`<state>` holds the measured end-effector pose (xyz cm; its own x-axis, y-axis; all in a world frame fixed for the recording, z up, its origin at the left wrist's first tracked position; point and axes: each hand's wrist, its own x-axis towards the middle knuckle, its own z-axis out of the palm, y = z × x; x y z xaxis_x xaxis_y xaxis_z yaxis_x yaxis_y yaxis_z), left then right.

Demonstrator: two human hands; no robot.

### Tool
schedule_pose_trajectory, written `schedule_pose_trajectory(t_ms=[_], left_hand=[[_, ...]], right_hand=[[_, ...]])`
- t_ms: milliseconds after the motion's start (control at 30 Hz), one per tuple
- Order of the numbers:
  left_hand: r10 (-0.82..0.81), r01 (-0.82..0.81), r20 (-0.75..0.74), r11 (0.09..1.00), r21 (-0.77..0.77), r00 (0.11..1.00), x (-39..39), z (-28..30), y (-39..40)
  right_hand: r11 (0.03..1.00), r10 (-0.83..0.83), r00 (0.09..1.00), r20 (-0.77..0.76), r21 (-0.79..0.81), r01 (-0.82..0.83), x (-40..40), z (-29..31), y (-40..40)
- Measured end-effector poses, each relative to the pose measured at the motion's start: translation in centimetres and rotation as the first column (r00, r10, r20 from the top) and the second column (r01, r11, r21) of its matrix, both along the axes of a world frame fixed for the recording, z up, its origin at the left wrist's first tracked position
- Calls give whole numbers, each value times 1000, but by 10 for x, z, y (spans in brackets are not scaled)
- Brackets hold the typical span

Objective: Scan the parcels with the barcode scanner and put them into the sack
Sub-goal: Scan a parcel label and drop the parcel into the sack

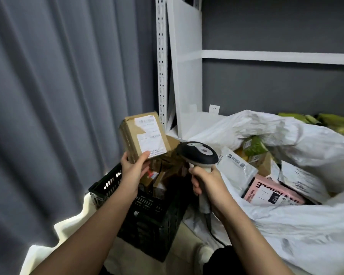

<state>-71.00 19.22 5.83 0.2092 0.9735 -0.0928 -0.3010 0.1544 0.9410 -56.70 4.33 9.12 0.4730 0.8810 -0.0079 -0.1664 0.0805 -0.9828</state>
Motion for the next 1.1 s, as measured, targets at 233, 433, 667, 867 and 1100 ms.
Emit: schedule_pose_trajectory(t_ms=[233, 433, 667, 867, 1100], left_hand=[[-190, 253, -270, 942, 220, 944, 104, 72, -45], [-119, 475, -686, 804, 358, 717, 215, 100, -102], [-154, 679, -845, 675, 289, 512, 324, 71, -149], [-325, 702, -776, 682, 204, 541, 330, 50, -140], [-214, 495, -594, 791, 360, 775, 216, 83, -49]], right_hand=[[951, -304, 952, -30, 45, 305, 61, 37, -62], [843, -530, 841, -109, 41, 536, 118, 53, -115], [757, -650, 756, -81, 15, 653, 167, 51, -160], [737, -676, 736, -23, 3, 676, 182, 42, -162], [877, -480, 877, -29, 27, 480, 129, 57, -96]])
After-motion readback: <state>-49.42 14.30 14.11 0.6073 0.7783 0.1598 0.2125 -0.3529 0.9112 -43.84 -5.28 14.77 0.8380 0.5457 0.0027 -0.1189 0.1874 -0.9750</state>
